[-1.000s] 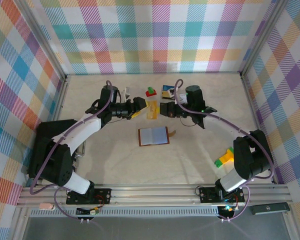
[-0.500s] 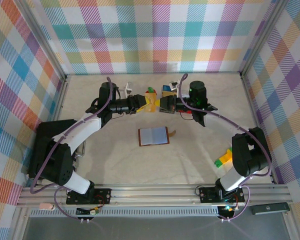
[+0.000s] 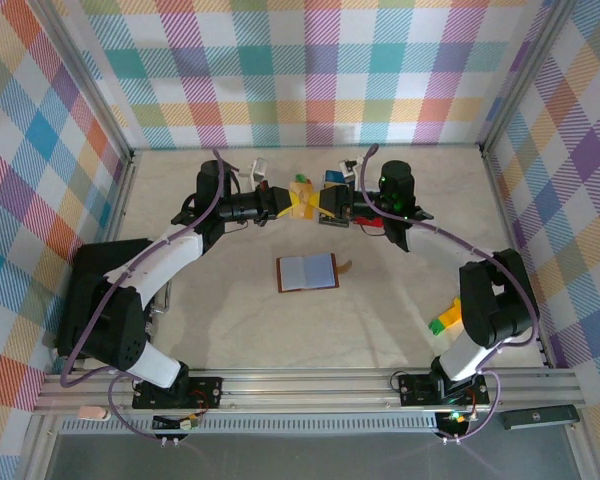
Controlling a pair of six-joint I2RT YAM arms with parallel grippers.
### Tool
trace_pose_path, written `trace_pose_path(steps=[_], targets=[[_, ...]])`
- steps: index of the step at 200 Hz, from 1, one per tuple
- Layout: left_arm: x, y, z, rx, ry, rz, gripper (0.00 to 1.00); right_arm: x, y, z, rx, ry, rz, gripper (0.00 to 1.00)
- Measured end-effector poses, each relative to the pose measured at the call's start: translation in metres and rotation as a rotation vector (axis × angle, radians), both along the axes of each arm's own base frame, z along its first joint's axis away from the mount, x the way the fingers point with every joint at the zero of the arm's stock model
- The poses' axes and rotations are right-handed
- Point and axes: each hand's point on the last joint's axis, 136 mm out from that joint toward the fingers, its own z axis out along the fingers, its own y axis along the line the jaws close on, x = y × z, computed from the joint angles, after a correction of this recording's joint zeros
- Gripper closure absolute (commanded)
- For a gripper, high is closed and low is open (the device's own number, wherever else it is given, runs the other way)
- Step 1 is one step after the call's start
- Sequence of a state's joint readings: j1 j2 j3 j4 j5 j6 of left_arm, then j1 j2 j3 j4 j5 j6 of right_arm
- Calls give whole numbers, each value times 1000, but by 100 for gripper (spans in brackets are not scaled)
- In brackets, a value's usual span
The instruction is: Take the credit cards out of the card holder
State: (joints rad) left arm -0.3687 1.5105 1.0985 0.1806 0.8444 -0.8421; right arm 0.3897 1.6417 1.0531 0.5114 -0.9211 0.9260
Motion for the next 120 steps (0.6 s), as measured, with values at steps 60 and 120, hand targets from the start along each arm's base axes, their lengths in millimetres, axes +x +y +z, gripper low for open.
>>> trace_pose_path(steps=[60,120], targets=[[2,0,-2,-2,11,6,100,2,6,-5,19,44,12,88],[12,12,-21,68,54,85,67,7,5,-6,-37,-11,-11,100]])
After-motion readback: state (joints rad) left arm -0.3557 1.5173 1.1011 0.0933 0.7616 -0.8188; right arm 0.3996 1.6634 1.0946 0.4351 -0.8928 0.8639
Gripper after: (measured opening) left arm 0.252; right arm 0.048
